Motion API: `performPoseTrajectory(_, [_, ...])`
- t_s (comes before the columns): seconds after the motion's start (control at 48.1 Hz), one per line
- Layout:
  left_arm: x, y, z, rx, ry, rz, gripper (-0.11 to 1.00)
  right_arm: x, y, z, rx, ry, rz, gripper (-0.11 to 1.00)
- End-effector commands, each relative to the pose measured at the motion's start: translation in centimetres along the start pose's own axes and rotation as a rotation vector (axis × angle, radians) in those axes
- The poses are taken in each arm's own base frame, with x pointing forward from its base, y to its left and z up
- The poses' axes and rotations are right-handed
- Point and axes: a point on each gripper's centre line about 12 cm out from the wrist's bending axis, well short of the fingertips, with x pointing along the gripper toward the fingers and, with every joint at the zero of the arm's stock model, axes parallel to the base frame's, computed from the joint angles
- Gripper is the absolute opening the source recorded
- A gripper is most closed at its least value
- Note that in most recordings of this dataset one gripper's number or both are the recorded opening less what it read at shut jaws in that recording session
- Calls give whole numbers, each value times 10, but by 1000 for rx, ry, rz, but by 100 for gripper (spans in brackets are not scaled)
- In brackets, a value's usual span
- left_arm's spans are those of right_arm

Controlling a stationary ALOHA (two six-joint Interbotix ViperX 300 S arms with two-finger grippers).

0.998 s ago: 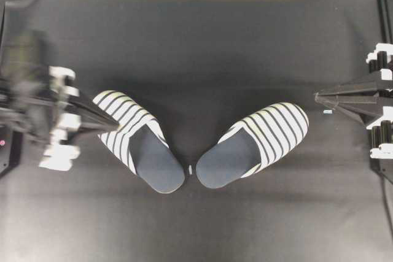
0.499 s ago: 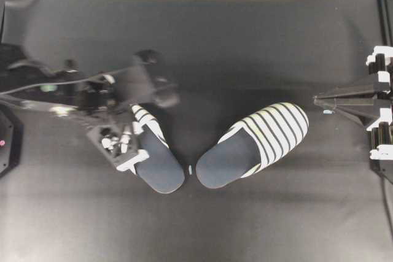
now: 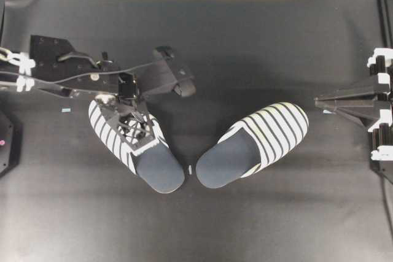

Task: Arrange the slippers with the left arm.
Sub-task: 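Move the left gripper over the left striped slipper and grasp its heel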

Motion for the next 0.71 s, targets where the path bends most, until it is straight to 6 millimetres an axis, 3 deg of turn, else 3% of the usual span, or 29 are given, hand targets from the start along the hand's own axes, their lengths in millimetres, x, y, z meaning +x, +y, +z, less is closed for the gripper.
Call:
performPoseTrajectory(0.0, [4,6,1,-18,2,5,86,1,-1,2,3,-5,-6,0])
performPoseTrajectory(0.457, [46,9,-1,-26,38,19,86,1,-1,1,2,-3,-6,0])
performPoseTrajectory(0.686, [47,9,0,-14,40,21,82,1,-1,1,2,-3,-6,0])
